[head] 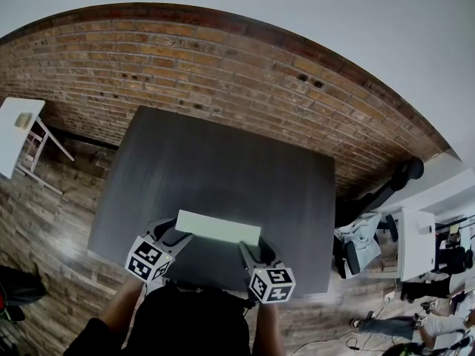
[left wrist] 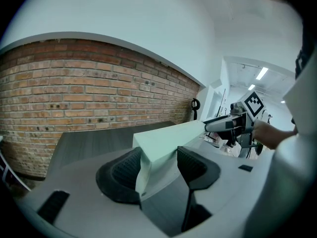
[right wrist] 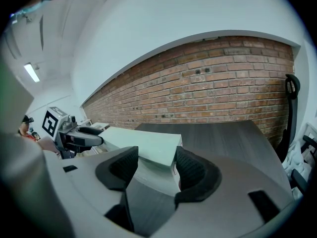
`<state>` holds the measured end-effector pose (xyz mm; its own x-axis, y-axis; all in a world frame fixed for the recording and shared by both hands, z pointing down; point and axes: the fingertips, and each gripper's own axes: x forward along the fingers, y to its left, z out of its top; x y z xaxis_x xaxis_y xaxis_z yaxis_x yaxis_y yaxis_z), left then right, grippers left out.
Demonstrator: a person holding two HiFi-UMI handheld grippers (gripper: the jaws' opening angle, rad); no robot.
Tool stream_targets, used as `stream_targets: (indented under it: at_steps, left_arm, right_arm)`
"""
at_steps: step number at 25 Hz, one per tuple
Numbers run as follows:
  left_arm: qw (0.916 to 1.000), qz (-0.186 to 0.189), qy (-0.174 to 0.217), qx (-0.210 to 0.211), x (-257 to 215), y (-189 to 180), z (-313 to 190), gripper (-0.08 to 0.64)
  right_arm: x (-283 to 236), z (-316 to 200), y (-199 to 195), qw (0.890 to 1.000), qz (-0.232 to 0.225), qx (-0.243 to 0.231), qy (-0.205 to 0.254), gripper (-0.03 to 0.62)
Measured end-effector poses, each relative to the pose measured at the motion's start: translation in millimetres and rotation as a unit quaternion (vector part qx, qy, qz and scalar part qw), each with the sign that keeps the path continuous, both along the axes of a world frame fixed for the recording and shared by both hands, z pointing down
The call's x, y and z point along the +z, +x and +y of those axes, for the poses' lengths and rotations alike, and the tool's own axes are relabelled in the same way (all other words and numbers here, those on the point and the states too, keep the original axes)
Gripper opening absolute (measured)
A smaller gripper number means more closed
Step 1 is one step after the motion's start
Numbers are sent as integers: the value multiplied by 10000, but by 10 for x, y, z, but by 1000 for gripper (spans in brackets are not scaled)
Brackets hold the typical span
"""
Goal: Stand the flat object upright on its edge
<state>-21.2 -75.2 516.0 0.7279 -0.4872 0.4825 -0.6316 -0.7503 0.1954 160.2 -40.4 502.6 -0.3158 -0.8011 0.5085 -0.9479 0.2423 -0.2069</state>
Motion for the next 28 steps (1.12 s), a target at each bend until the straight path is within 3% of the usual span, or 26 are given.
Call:
stream_targets:
  at_steps: [6,28]
  left_arm:
    - [9999,-102,79,96,11,22,25,242]
    - [9994,106,253,209,-66,23,11,242]
  right_arm:
    - [7,20,6,10000,34,-72,43,256]
    - [-23,6,3,9999,-34,-46,152,264]
